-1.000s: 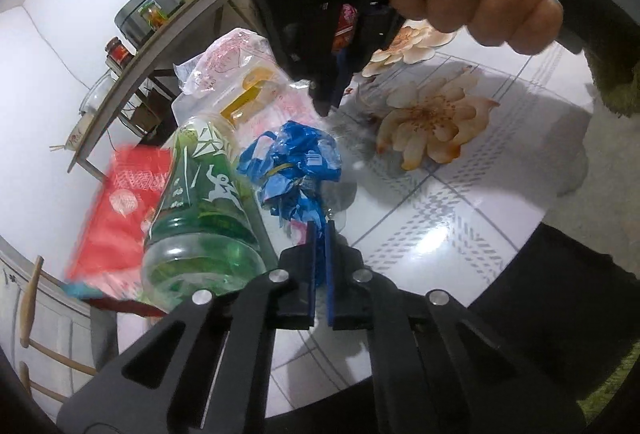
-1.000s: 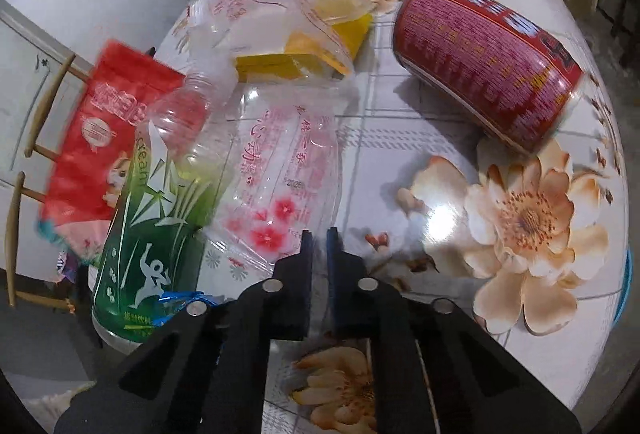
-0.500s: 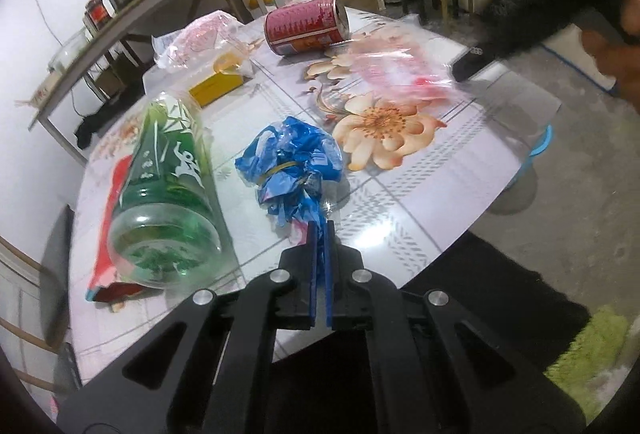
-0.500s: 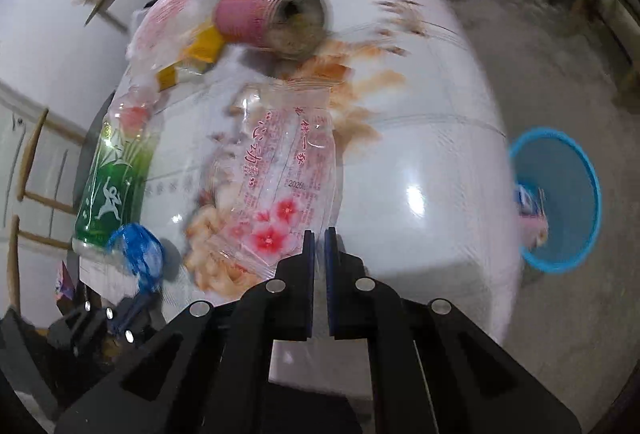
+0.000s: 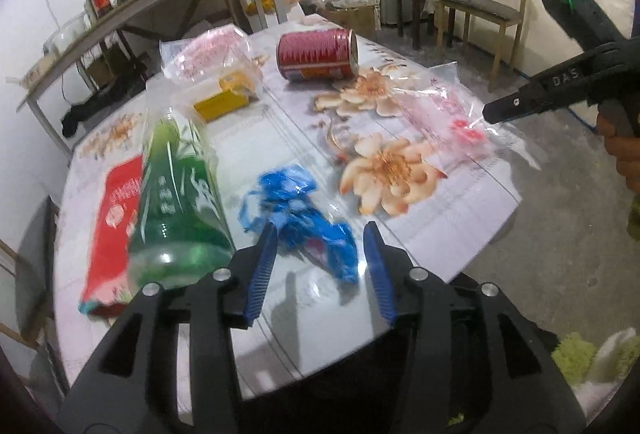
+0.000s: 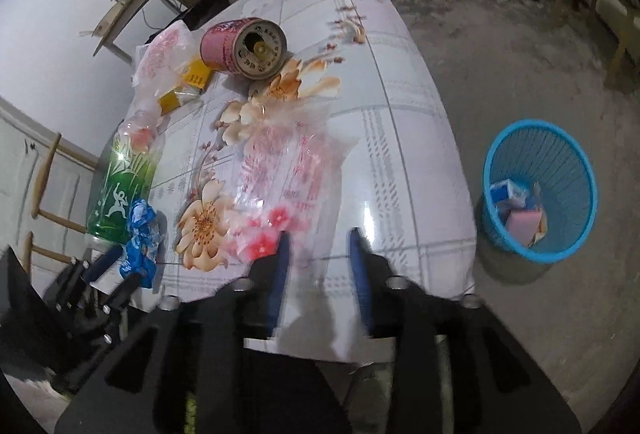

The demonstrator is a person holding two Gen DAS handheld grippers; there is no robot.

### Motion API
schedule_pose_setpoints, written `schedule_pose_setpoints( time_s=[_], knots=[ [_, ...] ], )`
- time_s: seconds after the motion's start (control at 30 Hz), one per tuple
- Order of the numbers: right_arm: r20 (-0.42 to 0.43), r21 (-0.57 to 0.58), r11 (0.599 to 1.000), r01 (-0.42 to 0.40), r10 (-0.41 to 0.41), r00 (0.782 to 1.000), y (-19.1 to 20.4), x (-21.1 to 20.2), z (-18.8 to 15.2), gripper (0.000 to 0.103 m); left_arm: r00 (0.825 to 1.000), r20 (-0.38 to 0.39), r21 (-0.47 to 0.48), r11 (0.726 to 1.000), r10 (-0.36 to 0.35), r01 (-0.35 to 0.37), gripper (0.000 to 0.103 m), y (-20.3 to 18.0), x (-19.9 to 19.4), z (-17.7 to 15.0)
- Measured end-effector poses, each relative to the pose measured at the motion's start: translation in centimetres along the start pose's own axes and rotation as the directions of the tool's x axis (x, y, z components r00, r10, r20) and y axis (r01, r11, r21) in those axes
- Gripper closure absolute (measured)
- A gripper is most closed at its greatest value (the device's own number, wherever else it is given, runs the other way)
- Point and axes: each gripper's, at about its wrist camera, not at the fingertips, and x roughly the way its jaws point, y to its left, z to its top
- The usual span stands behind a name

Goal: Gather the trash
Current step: 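Grasp the blue wrapper with the left tool while the right tool grasps the clear bag, then carry the blue wrapper and clear bag to the wastebasket and release both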

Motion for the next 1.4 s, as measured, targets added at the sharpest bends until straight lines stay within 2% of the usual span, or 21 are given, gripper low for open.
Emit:
schedule_pose_setpoints(
  time_s=[0.13,0.3,0.57,0.73,1.0,1.2,1.4],
  knots=[
    [0.023,-0.07,0.998,-0.008,0.01,1.0,0.1,0.3,1.2,0.05,1.0,-0.024,0.039,0.999,0.015,-0.014,0.053,-0.2,1.4,0.8],
    [0.014,-0.121,0.992,-0.027,0.029,0.999,0.4,1.9,2.7,0.05,0.997,-0.077,0.042,0.999,0.022,-0.019,0.051,-0.5,3.2,1.7],
    [0.052,-0.231,0.973,0.022,-0.01,0.999,2.1,3.5,3.6,0.05,0.992,-0.093,0.076,0.994,0.083,-0.076,0.051,-1.1,4.4,2.0],
    [0.063,-0.278,0.959,0.063,-0.047,0.997,2.9,3.8,2.8,0.067,0.986,-0.083,0.114,0.985,0.143,-0.133,0.068,-1.3,4.4,1.9],
    [0.126,-0.328,0.929,0.173,-0.139,0.982,4.1,3.7,1.6,0.085,0.978,-0.04,0.178,0.965,0.204,-0.193,0.084,-2.0,4.4,1.5],
    [0.155,-0.311,0.933,0.183,-0.14,0.978,4.0,3.0,1.0,0.092,0.978,-0.021,0.163,0.966,0.209,-0.203,0.092,-1.8,3.8,1.6],
    [0.2,-0.263,0.948,0.178,-0.126,0.972,3.3,0.7,0.7,0.095,0.982,0.026,0.121,0.974,0.189,-0.191,0.094,-1.4,1.9,2.5]
  ],
)
